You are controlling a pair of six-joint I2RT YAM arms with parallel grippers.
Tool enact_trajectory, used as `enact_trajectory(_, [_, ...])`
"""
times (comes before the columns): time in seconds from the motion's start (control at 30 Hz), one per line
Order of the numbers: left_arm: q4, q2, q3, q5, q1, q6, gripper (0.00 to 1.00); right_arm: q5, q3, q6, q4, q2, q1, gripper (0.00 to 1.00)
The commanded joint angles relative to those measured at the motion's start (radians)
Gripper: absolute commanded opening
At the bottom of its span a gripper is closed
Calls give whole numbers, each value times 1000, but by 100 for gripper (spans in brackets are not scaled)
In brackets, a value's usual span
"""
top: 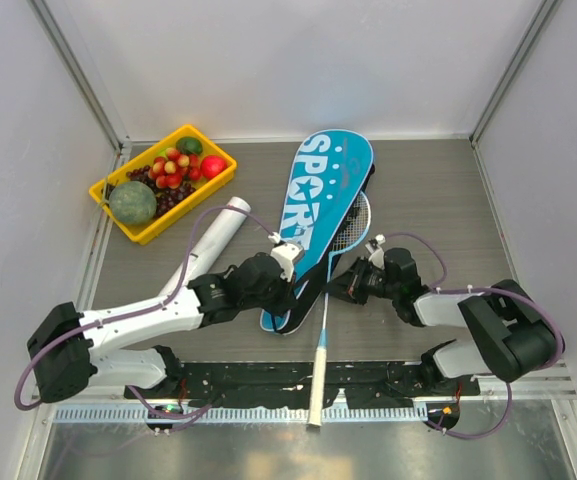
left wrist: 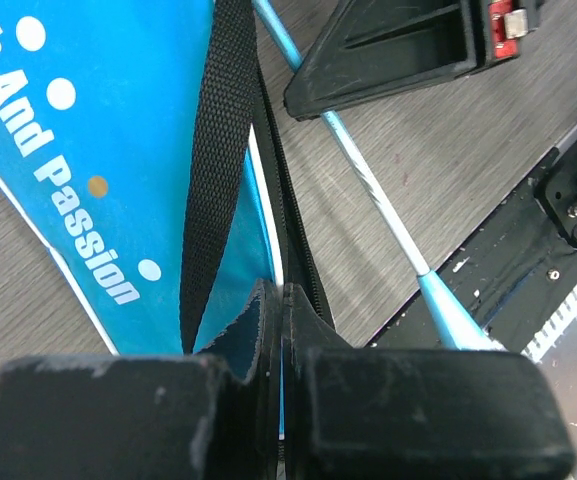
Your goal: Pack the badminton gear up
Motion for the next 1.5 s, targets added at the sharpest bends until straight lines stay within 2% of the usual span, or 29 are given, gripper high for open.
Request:
enact_trajectory(0.0, [36, -59, 54, 77, -6, 57, 0, -34, 69, -63, 27, 0, -3, 5])
enact_trajectory(0.1, [37, -103, 31, 87, -5, 74, 0, -40, 124, -8, 79, 76, -22, 5])
enact_trajectory(0.2, [24, -125, 18, 87, -5, 85, 0, -36, 126, 104, 321, 173, -62, 5])
enact_trajectory(0.27, [16, -125, 14, 104, -5, 93, 0, -22, 138, 169, 418, 226, -80, 5])
enact_trajectory(0.4, [45, -118, -8, 169, -6, 93, 0, 35, 200, 198, 478, 303, -83, 5])
enact_trajectory(0.7, [33, -115, -18, 178, -5, 88, 0, 194, 278, 199, 458, 368, -91, 5])
enact_trajectory(0.93, [46, -105, -52, 198, -6, 54, 0, 375, 270, 264, 562, 416, -89, 5])
enact_trajectory(1.03, [50, -120, -74, 204, -5, 33, 0, 450, 283, 239, 512, 412, -89, 5])
enact_trajectory(1.23, [62, -164, -101, 224, -5, -5, 0, 509, 335, 200, 454, 419, -83, 5])
enact_trajectory(1.37, [-19, -187, -84, 158, -6, 4, 0, 501, 352, 172, 421, 428, -97, 5])
enact_trajectory(1.47, [-65, -207, -92, 115, -5, 4, 0, 520, 329, 204, 470, 431, -101, 5])
